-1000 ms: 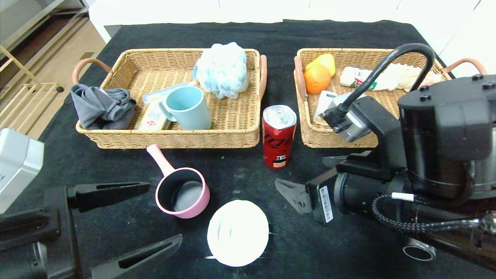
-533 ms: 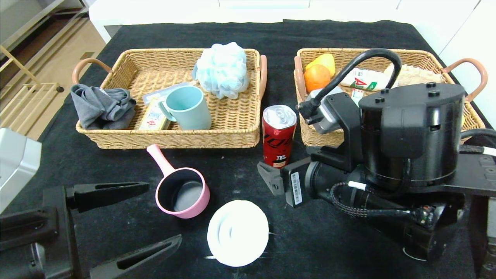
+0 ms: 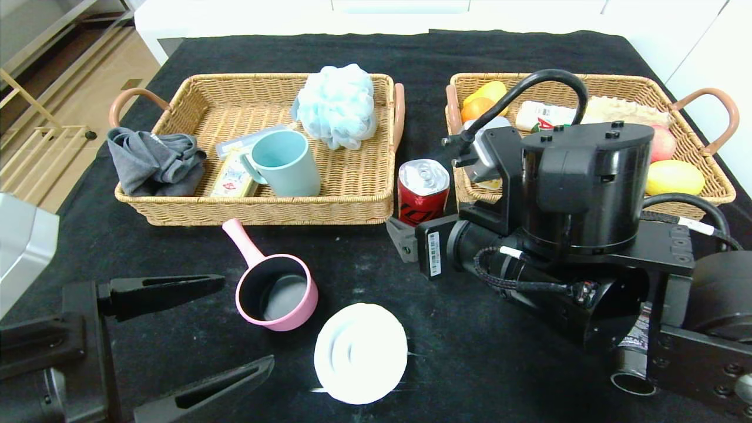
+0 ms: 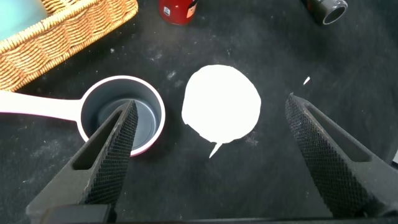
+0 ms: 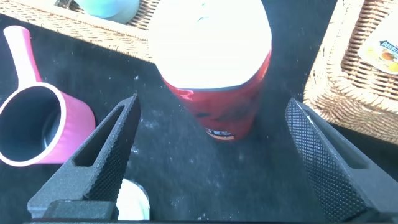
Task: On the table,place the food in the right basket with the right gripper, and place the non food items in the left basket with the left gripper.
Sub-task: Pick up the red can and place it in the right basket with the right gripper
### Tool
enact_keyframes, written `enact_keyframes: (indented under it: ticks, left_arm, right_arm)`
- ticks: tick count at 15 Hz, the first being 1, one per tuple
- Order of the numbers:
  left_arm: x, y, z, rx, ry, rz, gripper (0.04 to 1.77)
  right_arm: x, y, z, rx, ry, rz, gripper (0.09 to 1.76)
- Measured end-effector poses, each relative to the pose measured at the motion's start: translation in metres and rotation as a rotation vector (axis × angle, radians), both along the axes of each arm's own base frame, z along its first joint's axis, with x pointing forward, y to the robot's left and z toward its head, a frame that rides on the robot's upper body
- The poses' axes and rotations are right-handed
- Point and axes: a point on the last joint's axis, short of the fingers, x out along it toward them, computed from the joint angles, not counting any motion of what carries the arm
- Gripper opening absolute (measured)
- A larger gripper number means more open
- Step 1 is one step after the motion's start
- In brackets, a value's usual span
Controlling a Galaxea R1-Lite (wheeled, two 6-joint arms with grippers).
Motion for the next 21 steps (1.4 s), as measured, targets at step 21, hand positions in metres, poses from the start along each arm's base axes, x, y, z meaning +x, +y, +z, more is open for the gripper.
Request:
enact_keyframes:
  ticks: [21]
  left_arm:
    - [0.0, 0.0, -0.001, 0.001, 0.005, 0.001, 1.72]
  right_arm:
    - [0.034, 0.011, -0.012, 0.033, -0.039, -0.051, 1.7]
